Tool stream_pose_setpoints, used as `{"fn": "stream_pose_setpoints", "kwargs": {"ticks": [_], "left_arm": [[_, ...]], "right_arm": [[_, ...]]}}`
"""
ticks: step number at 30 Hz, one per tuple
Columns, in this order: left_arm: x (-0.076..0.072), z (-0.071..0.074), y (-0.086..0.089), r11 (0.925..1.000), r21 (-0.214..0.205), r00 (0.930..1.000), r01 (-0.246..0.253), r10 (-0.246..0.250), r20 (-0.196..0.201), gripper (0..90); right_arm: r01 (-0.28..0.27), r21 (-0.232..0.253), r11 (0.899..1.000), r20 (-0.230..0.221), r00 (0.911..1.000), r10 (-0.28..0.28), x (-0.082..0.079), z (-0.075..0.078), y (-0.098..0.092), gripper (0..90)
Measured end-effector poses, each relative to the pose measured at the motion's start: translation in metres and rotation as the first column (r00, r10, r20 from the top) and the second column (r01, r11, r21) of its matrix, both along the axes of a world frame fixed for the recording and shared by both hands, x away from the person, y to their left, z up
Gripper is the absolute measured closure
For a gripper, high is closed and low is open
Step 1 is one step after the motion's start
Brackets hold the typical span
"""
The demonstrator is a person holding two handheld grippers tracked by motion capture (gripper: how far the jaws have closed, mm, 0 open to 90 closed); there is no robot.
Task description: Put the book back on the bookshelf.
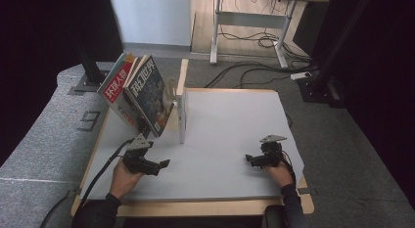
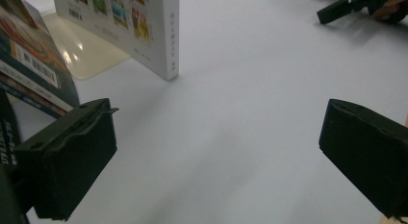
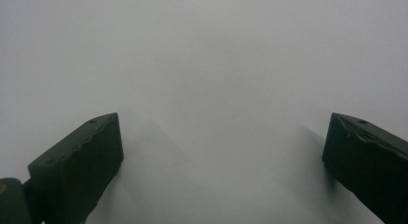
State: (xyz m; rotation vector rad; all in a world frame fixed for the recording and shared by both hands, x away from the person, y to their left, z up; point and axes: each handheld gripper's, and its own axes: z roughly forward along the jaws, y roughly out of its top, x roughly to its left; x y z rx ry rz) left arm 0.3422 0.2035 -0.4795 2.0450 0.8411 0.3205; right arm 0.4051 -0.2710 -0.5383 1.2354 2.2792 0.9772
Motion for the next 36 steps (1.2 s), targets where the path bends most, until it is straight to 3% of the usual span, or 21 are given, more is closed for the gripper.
{"fn": "stream_pose_setpoints", "kwargs": {"ticks": [11,22,26,29,32,36], "left_arm": [[-0.001,-0.026,0.002,0.9999,0.010,0.9986,0.001,-0.001,-0.053,0.0],[-0.001,-0.051,-0.012,0.9918,0.126,0.9940,0.023,-0.009,-0.109,0.0],[0.001,-0.052,-0.012,0.9914,0.130,0.9915,0.016,0.001,-0.130,0.0],[0.000,-0.052,-0.015,0.9874,0.158,0.9932,0.012,0.006,-0.117,0.0],[-0.003,-0.053,-0.021,0.9763,0.217,0.9960,0.006,0.013,-0.088,0.0],[-0.002,-0.053,-0.020,0.9767,0.214,0.9957,0.007,0.013,-0.092,0.0]], "right_arm": [[0.000,0.000,1.000,0.000,1.0000,0.000,0.000,0.000,0.000,0.0],[0.001,0.001,1.000,0.000,1.0000,-0.001,0.000,0.000,0.000,0.0],[0.001,0.001,1.000,0.000,1.0000,-0.001,0.000,0.000,0.000,0.0],[0.001,0.001,1.000,0.000,1.0000,-0.001,0.000,0.000,0.000,0.0],[0.001,0.001,1.000,0.000,1.0000,-0.001,0.000,0.000,0.000,0.0],[0.001,0.000,1.000,0.000,1.0000,-0.001,0.000,0.000,0.000,0.0]]}}
